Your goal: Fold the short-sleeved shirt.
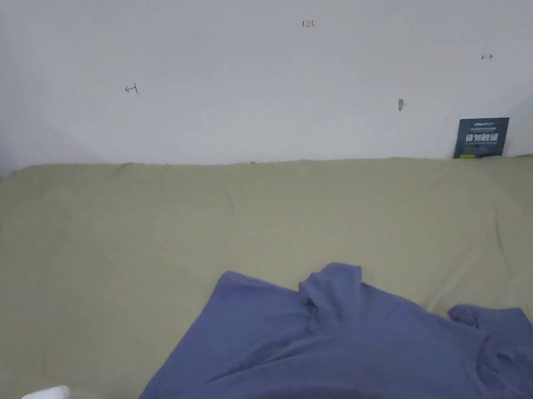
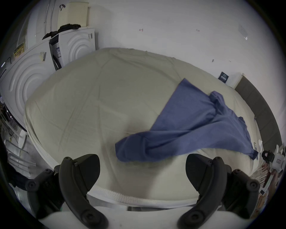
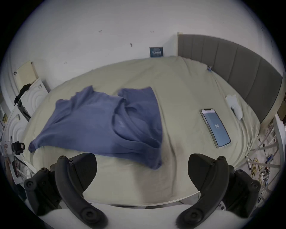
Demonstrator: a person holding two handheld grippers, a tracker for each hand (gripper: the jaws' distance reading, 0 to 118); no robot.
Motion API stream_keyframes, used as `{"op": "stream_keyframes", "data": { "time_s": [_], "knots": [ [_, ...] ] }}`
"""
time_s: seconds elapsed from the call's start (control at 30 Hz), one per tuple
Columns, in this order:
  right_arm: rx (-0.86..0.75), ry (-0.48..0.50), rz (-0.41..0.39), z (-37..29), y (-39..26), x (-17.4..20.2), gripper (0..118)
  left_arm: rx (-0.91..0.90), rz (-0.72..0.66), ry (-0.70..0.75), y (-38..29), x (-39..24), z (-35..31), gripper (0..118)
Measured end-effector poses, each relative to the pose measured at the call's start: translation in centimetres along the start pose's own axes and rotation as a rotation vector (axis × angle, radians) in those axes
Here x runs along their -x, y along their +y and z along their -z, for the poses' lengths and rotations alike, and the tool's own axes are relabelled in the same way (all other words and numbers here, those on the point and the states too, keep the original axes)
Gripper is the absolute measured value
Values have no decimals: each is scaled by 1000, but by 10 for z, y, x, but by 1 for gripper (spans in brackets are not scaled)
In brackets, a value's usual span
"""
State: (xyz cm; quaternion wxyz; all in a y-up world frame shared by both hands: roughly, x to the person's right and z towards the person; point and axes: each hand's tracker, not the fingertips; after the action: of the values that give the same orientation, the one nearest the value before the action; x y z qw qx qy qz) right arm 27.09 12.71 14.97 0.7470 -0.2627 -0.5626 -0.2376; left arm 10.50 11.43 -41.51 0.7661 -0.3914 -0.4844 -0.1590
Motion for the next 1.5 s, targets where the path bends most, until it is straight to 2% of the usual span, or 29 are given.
{"op": "stream_keyframes", "data": {
  "time_s": [0.03,0.07,0.1,0.13,0.17,0.2,0.3,0.47,0.83,0.9,0.97,1.03,1.07,1.1,1.2,1.27,1.4,1.47,1.5],
  "knots": [
    [-48,0,-44,-14,0,18,110,-43,-17,1,-5,-2,-13,101],
    [-77,-11,-64,-25,-2,28,96,-68,-27,-11,-9,-4,-21,88],
    [-137,-19,-82,-38,-6,41,73,-102,0,-26,-14,-7,-32,63],
    [-171,-33,-102,-49,-9,53,34,-158,9,-11,-19,-10,-44,11],
    [-211,-39,-95,-57,-12,64,6,-212,17,14,-23,-14,-51,0],
    [-269,-33,-92,-65,-17,72,1,-177,43,29,-27,-16,-57,0],
    [-317,-30,-107,-76,-26,92,1,-197,37,25,-35,-13,-63,0],
    [-312,7,-74,-79,-34,108,1,-169,33,26,-48,2,-58,0],
    [-269,19,-87,-66,-37,122,1,-170,38,49,-34,21,-35,0],
    [-255,14,-94,-61,-39,125,1,-163,57,39,-25,24,-21,12],
    [-234,14,-93,-56,-39,127,1,-139,78,33,-15,25,-1,29],
    [-214,18,-83,-51,-40,129,1,-28,82,20,-4,30,32,116],
    [-204,19,-82,-49,-40,130,1,-94,118,2,3,30,42,118],
    [-190,20,-84,-46,-40,131,1,-17,89,20,5,32,56,116],
    [-153,10,-97,-36,-42,132,1,19,96,21,16,35,84,115],
    [-126,5,-99,-29,-43,132,1,12,96,26,21,32,96,111],
    [-97,18,-90,-21,-45,132,1,108,139,7,21,27,116,101],
    [-92,23,-95,-21,-47,133,1,133,153,-4,18,24,112,90],
    [-92,26,-99,-21,-47,134,1,108,182,10,19,21,107,78]
  ]
}}
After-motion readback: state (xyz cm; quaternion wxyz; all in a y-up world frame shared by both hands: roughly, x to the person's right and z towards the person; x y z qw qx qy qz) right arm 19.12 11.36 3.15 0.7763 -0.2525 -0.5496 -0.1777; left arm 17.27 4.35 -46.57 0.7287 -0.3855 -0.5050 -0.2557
